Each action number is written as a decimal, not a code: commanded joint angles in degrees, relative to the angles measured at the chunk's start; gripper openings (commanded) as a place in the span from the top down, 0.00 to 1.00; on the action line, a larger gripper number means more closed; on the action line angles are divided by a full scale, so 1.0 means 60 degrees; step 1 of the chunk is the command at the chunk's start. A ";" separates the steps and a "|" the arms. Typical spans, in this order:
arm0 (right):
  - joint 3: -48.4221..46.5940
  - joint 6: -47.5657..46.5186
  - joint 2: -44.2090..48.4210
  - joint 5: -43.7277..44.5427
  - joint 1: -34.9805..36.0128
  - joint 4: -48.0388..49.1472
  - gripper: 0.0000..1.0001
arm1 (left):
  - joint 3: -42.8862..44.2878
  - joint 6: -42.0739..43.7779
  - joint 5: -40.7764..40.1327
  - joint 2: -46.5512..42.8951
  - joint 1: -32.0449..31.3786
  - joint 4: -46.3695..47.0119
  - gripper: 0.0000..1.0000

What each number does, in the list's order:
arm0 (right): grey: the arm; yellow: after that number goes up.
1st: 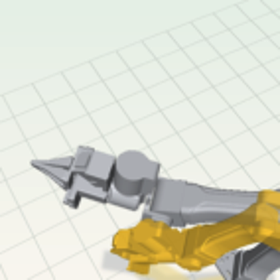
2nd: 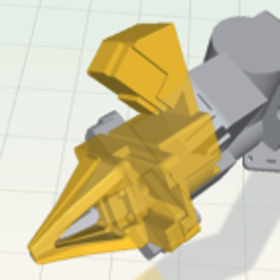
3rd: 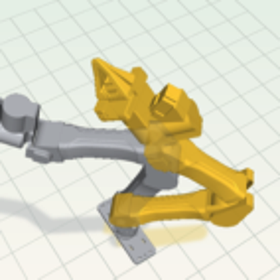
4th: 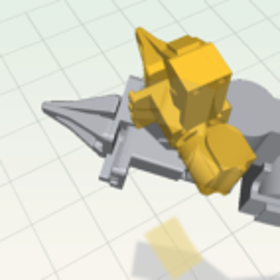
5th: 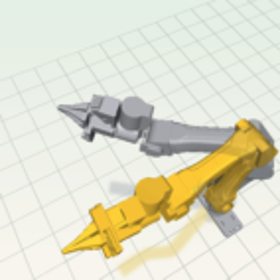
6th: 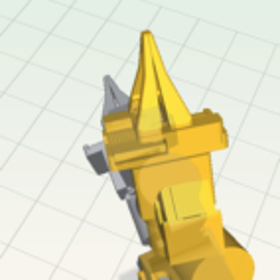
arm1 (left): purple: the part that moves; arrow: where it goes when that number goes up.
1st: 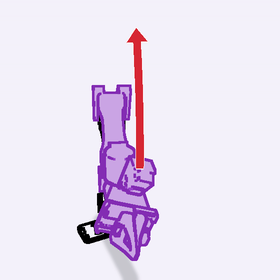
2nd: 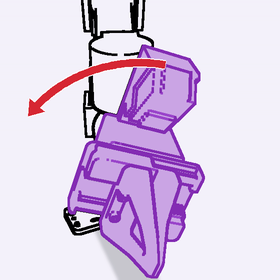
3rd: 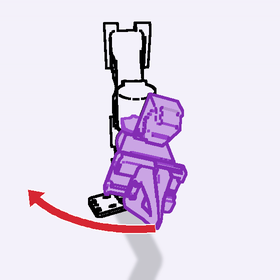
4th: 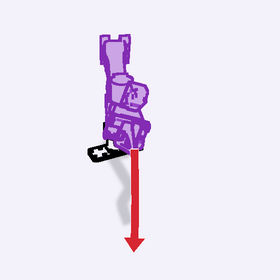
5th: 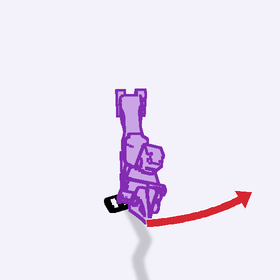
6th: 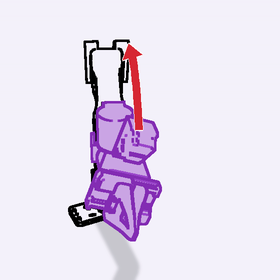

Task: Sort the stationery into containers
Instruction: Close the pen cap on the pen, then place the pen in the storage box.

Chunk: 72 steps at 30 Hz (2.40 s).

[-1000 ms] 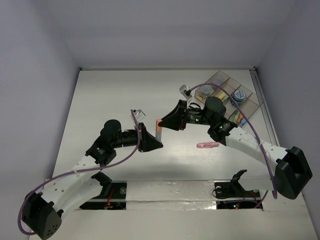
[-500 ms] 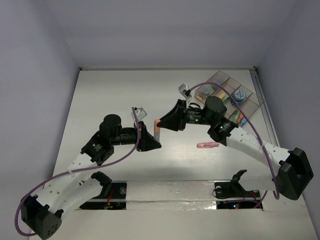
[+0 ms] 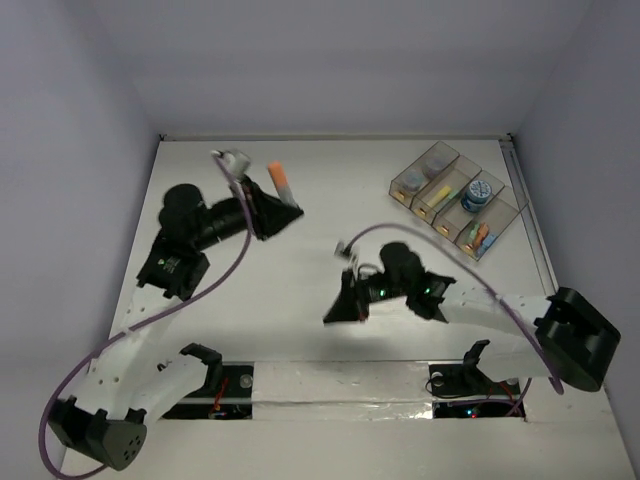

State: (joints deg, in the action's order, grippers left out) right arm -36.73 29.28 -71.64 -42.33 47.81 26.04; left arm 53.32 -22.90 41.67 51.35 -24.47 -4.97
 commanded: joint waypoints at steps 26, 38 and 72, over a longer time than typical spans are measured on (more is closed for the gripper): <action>-0.1743 -0.1202 0.3999 0.3171 0.0689 -0.3331 0.20 | -0.2863 -0.1442 0.0950 -0.2508 0.0958 0.5222 1.00; -0.5271 -0.1907 0.0575 0.2033 0.0073 -0.2861 0.10 | -0.3818 -0.1868 0.2429 -0.3080 0.0680 0.5721 1.00; -0.5640 0.0056 -0.1769 -0.1997 -0.0308 -0.0622 0.33 | -0.3745 -0.1868 0.2430 -0.2568 0.0577 0.5678 1.00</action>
State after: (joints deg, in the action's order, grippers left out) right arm -67.26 26.70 -79.53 -48.99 46.09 17.43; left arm 30.55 -34.00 56.05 35.90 -20.88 25.96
